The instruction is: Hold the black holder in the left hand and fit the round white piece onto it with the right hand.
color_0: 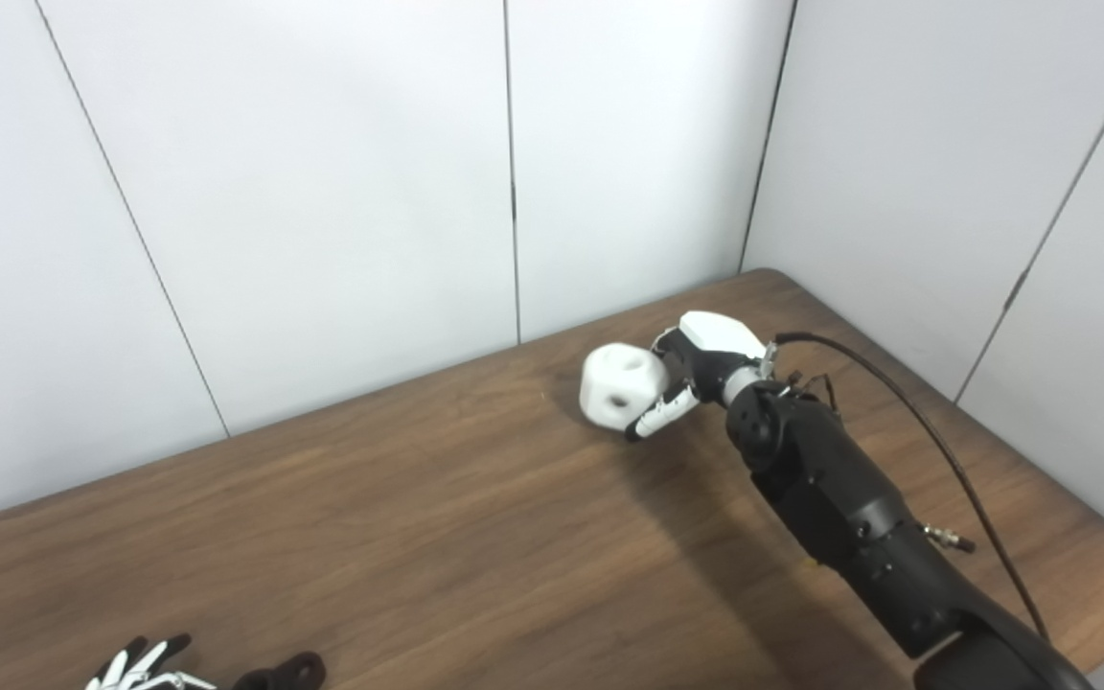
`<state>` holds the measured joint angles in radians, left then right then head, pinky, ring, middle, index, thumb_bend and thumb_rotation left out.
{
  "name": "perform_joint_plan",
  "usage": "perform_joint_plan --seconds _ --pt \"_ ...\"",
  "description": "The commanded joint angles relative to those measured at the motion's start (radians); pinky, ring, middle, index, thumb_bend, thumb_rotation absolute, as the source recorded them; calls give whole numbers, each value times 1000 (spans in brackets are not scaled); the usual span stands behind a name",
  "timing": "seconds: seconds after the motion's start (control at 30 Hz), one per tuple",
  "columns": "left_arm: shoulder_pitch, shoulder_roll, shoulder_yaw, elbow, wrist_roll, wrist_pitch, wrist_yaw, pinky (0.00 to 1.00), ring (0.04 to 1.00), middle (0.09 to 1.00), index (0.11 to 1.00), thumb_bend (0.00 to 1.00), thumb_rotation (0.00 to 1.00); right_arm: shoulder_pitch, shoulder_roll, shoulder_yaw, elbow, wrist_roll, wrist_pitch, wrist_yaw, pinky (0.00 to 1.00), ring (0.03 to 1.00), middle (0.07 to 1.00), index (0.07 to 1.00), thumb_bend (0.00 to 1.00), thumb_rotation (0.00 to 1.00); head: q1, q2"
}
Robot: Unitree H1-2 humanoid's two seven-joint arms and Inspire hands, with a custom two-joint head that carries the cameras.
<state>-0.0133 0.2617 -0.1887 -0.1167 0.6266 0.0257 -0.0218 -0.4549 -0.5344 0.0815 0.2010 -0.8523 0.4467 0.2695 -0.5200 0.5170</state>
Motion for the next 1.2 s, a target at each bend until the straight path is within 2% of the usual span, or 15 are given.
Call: perform_joint_plan --seconds 0.0,0.03,0.1,0.3,0.53,0.73,0.87,0.93,1.0,1.1,1.17 --pt "3 16 11 -22 5 4 -2 1000 985 890 482 518 37 -34 -34 1 -17 1 -24 -53 872 916 860 532 652 252 -1 1" --pt "3 16 10 -23 6 5 -2 1000 985 890 482 518 37 -34 -35 4 -17 2 -26 -62 873 912 856 501 559 186 -1 1" --pt "3 16 10 -27 7 8 -5 1000 984 889 482 518 37 -32 -33 6 -19 8 -25 -75 872 908 854 489 520 157 -1 1" --pt "4 17 9 -26 11 3 -1 1000 982 887 482 518 37 -30 -34 8 13 33 -58 -133 860 871 810 483 510 142 -1 2" --pt "3 16 11 -22 7 2 1 1000 980 885 482 518 37 -28 -42 22 9 54 -64 -150 843 835 771 481 509 137 -2 3" --pt "2 14 12 -22 8 4 2 1000 981 885 482 518 37 -28 -50 33 0 56 -53 -142 843 831 762 482 509 139 0 2" --pt "1 17 11 -21 4 4 -2 1000 986 887 482 518 37 -34 -52 36 -19 69 -9 -87 874 897 834 486 517 150 0 3" --pt "1 17 12 -21 4 3 -1 1000 986 886 482 518 37 -38 -53 37 -22 78 5 -63 892 930 865 581 791 257 0 2" --pt "1 17 12 -21 5 5 -3 1000 986 886 482 518 37 -38 -51 33 -43 74 18 -30 897 943 877 605 868 264 1 1" --pt "1 17 12 -20 4 3 -1 1000 985 886 482 518 37 -42 -53 28 -48 78 22 22 909 962 889 638 931 268 0 2" --pt "1 17 11 -21 4 5 -3 1000 986 887 482 518 37 -42 -43 9 -67 51 23 79 922 982 918 742 982 323 1 2"
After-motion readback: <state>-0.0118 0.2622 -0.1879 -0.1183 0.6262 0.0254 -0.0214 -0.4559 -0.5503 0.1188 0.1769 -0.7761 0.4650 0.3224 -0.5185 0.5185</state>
